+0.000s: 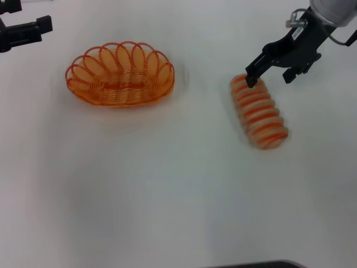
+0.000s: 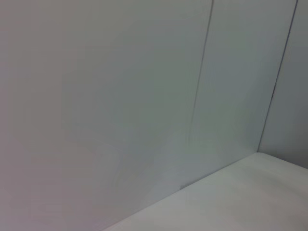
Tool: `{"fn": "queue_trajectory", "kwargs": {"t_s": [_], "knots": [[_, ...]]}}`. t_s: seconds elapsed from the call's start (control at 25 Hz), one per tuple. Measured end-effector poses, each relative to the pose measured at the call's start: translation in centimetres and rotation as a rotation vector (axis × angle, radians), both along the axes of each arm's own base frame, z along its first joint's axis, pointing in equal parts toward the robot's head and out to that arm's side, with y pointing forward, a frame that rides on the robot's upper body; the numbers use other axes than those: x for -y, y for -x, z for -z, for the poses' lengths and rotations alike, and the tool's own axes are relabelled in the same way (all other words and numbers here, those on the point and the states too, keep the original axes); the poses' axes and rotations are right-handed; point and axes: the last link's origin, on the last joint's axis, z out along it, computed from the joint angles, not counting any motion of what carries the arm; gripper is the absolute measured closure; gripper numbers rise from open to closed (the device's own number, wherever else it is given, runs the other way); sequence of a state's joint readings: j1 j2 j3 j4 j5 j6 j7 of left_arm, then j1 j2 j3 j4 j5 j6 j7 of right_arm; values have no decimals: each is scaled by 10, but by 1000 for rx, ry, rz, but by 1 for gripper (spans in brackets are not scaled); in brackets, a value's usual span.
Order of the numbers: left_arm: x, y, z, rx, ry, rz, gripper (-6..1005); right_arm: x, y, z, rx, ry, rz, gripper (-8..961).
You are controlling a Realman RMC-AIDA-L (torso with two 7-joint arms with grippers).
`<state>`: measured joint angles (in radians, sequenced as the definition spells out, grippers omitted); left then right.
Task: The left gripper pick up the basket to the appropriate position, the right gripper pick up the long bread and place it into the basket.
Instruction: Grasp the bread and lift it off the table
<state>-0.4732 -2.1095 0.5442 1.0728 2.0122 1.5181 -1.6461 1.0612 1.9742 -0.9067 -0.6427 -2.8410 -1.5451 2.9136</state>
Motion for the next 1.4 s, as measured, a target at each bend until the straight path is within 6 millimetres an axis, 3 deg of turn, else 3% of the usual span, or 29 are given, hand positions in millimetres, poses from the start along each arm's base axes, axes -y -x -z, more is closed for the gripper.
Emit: {"fn": "queue_trajectory", "kwargs": {"t_s": [0.44,1.4], "knots": [[3,-1,10,-21,42,21,100,8,3,35,87,56,-18,-5],[8,0,23,-5,73,25,100,17,-3,53,116,88,-15,23]]}}
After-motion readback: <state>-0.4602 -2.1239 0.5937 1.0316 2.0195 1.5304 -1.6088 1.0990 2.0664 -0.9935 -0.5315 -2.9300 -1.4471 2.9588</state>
